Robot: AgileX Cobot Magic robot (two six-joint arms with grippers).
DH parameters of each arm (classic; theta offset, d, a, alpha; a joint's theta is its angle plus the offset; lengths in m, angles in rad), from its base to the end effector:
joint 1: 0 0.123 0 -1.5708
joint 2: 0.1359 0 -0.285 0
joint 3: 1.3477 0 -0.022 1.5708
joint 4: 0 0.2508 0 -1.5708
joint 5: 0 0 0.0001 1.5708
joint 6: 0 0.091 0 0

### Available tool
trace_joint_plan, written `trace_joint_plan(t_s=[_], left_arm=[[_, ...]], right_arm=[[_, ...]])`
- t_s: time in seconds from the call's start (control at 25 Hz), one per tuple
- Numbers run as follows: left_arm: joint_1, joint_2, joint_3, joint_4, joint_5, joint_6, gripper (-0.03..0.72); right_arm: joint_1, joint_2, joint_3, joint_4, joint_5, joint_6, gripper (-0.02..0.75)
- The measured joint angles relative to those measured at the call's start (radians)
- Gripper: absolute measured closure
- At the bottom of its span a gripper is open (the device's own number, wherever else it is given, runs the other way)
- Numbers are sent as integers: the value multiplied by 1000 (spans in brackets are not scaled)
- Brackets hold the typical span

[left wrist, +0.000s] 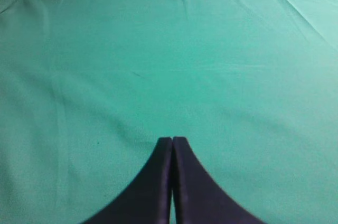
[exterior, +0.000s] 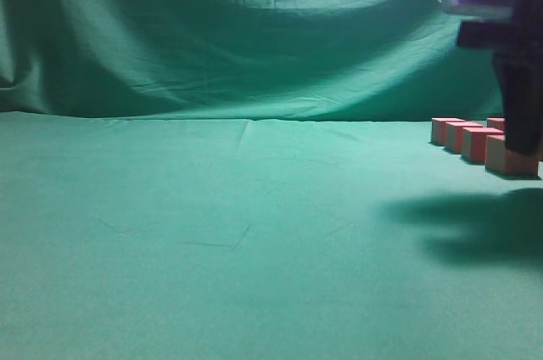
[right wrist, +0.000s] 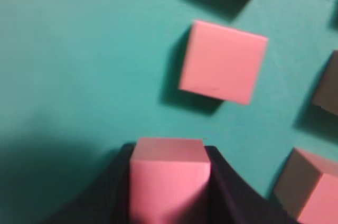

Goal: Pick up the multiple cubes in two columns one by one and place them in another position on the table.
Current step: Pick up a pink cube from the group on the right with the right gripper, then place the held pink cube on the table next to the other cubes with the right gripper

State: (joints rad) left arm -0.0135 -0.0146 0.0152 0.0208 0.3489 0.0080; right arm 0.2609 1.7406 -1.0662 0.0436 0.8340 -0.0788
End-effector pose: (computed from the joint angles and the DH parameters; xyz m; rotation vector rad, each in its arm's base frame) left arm 0.0529 -0.0001 0.1774 0.0326 1.8328 0.0164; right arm 0.3087 0.0854 0.1842 -0.4665 2.9584 0.0718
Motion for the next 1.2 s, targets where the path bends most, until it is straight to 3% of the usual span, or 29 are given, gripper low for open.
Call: trace_joint_plan(t_s=[0.16,0.44,0.92,1.2], left_arm=[[0,0,0,0,0,0,688],[0,0,0,0,0,0,688],[0,0,0,0,0,0,688],[0,0,0,0,0,0,688]], right_arm=[[93,0,-116,6,112,-90,475],[236,33,-275,16,86,-189,475],[243,315,-615,18,238,-374,475],[243,404,-679,6,245,-432,475]])
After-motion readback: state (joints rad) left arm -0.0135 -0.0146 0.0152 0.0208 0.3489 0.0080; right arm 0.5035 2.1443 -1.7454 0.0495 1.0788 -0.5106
